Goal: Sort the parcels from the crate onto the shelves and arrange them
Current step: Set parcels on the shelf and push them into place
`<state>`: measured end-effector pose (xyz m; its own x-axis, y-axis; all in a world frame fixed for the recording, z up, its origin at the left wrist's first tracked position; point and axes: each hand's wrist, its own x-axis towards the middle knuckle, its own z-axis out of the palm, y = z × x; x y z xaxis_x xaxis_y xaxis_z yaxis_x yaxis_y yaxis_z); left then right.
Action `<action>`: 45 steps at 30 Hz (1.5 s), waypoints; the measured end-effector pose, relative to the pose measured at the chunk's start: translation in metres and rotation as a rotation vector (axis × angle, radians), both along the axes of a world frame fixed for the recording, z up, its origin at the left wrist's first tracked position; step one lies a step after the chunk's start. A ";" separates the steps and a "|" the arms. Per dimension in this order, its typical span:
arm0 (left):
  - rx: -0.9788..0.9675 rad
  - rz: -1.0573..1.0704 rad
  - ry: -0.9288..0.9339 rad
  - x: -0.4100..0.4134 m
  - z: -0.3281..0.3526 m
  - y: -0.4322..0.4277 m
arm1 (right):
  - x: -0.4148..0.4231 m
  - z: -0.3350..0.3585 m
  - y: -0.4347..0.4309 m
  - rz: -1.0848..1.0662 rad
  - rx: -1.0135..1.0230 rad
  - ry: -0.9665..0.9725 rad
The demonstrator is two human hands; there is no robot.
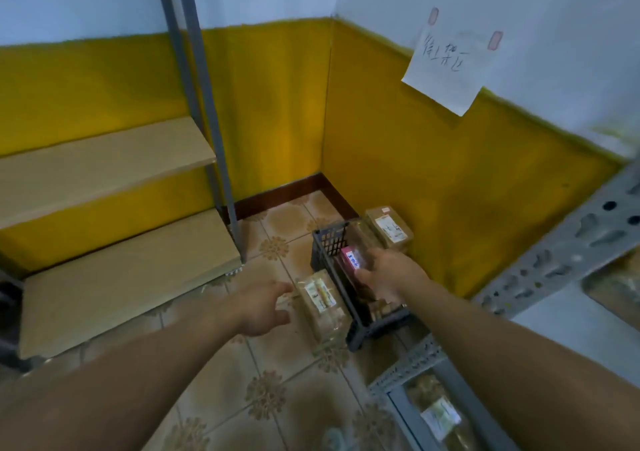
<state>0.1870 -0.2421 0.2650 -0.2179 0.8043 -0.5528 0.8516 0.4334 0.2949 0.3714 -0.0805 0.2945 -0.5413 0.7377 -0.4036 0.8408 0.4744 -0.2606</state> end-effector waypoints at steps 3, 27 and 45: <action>-0.043 0.017 -0.024 -0.023 -0.026 0.034 | -0.017 -0.028 0.036 -0.025 -0.037 0.005; -0.058 0.230 -0.228 -0.165 -0.531 0.228 | -0.090 -0.557 0.113 -0.224 -0.226 -0.098; 0.031 0.402 -0.467 -0.189 -0.632 0.218 | -0.100 -0.635 0.080 -0.721 -0.271 0.187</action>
